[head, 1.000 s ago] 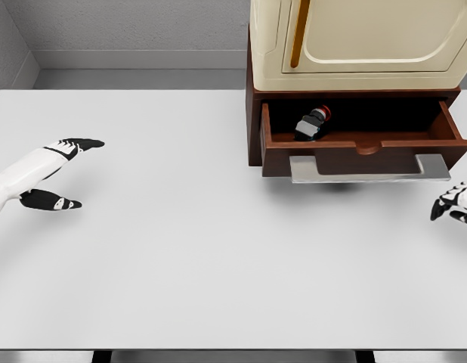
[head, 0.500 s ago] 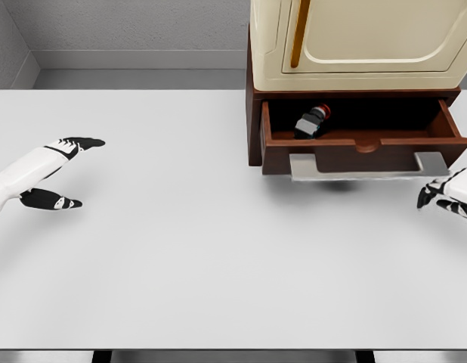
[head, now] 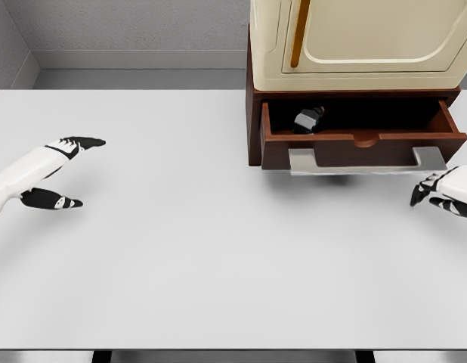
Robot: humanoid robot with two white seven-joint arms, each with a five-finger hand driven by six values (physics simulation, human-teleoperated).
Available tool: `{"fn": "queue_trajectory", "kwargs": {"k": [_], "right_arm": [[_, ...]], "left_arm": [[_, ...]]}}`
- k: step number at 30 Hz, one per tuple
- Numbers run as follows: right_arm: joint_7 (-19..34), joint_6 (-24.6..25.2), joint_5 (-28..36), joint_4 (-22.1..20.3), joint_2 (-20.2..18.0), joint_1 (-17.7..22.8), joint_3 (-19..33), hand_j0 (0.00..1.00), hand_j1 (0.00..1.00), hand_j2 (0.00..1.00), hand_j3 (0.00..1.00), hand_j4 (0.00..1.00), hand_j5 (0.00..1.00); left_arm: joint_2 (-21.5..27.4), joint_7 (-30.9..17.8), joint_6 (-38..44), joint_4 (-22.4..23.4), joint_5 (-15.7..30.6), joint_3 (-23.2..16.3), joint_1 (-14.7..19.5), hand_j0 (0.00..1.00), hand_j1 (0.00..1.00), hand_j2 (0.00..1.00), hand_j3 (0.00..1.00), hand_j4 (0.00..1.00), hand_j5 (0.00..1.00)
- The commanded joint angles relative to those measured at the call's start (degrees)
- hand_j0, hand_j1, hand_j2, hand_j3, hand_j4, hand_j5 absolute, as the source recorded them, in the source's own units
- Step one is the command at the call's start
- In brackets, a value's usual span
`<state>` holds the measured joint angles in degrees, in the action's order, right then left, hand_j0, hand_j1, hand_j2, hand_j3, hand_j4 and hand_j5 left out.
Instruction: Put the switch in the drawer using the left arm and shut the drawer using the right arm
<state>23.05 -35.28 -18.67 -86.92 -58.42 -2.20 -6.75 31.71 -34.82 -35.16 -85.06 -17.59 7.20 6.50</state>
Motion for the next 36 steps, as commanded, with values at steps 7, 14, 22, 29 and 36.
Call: {"fn": "queue_trajectory", "kwargs": {"k": [7,14,22,29,36], "right_arm": [[-0.4,0.3,1.0,1.9,0.8,-0.8,-1.7,0.49,0.49,0.49,0.49,0.49,0.49],[-0.4,0.3,0.5,4.1,2.3,-4.8,-4.9,0.5,0.5,0.5,0.5,0.5,0.5],[-0.3,0.3,0.3,5.2,3.0,-6.2,-5.7,0.5,0.5,0.5,0.5,0.5,0.5],[-0.3,0.3,0.3,6.9,3.1,-7.9,-7.0,0.51,0.51,0.51,0.51,0.51,0.51],[-0.3,0.3,0.2,8.5,4.5,-10.0,-8.5,0.51,0.51,0.51,0.51,0.51,0.51]], "left_arm": [[0.0,0.0,0.2,0.0,0.5,0.0,-0.1,1.0,1.0,1.0,1.0,1.0,1.0],[0.1,0.0,0.2,-0.1,0.5,0.0,0.0,1.0,1.0,1.0,1.0,1.0,1.0],[0.0,0.0,0.2,0.0,0.5,0.0,0.0,1.0,1.0,1.0,1.0,1.0,1.0],[0.1,0.0,0.2,0.0,0.5,0.0,-0.1,1.0,1.0,1.0,1.0,1.0,1.0],[0.0,0.0,0.2,-0.4,0.5,0.0,-0.1,1.0,1.0,1.0,1.0,1.0,1.0]]}}
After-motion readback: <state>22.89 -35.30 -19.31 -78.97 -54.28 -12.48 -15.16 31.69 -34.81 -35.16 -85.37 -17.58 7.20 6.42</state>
